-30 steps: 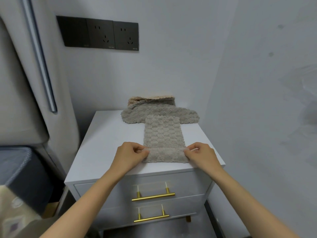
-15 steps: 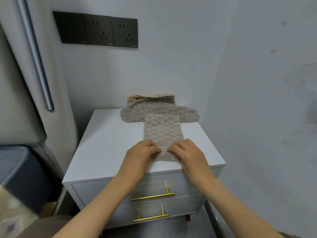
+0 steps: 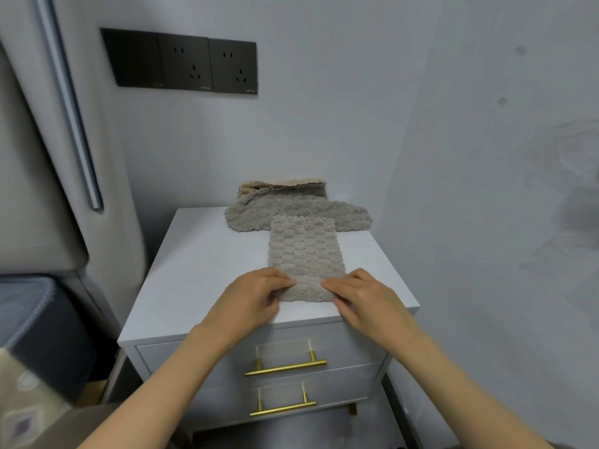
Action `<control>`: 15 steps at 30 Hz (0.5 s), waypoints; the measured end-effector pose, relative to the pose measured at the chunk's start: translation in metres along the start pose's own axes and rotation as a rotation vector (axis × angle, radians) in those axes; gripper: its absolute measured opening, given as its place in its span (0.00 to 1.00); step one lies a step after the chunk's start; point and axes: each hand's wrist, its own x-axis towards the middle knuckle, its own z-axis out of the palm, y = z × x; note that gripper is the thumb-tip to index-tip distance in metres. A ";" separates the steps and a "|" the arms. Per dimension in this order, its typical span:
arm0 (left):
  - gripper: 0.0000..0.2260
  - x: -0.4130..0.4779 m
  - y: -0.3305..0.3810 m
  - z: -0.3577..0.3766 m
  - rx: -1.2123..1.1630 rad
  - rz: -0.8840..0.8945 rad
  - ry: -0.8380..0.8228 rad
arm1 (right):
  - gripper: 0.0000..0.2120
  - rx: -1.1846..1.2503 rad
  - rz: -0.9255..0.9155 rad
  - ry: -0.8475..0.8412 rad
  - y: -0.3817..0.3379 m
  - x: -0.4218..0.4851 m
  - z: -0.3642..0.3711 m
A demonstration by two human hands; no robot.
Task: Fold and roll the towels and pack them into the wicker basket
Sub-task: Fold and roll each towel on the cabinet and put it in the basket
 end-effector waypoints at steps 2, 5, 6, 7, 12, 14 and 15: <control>0.18 0.000 0.000 0.001 -0.013 -0.020 0.008 | 0.18 -0.004 -0.004 -0.019 0.004 0.000 0.001; 0.14 0.002 0.000 -0.001 -0.090 -0.083 0.010 | 0.18 0.066 0.079 -0.088 0.007 0.001 0.003; 0.14 0.003 0.000 -0.002 -0.130 -0.124 -0.001 | 0.18 0.140 0.143 -0.114 0.008 0.001 0.002; 0.14 0.004 -0.001 -0.003 -0.171 -0.173 -0.012 | 0.16 0.216 0.203 -0.132 0.009 0.002 0.001; 0.11 0.010 -0.004 -0.005 -0.296 -0.355 0.005 | 0.05 0.553 0.459 -0.090 0.009 0.010 -0.006; 0.09 0.012 -0.006 -0.006 -0.350 -0.428 0.014 | 0.04 0.605 0.554 -0.105 0.010 0.013 -0.008; 0.07 0.012 -0.007 -0.006 -0.376 -0.465 0.018 | 0.04 0.607 0.594 -0.113 0.011 0.014 -0.008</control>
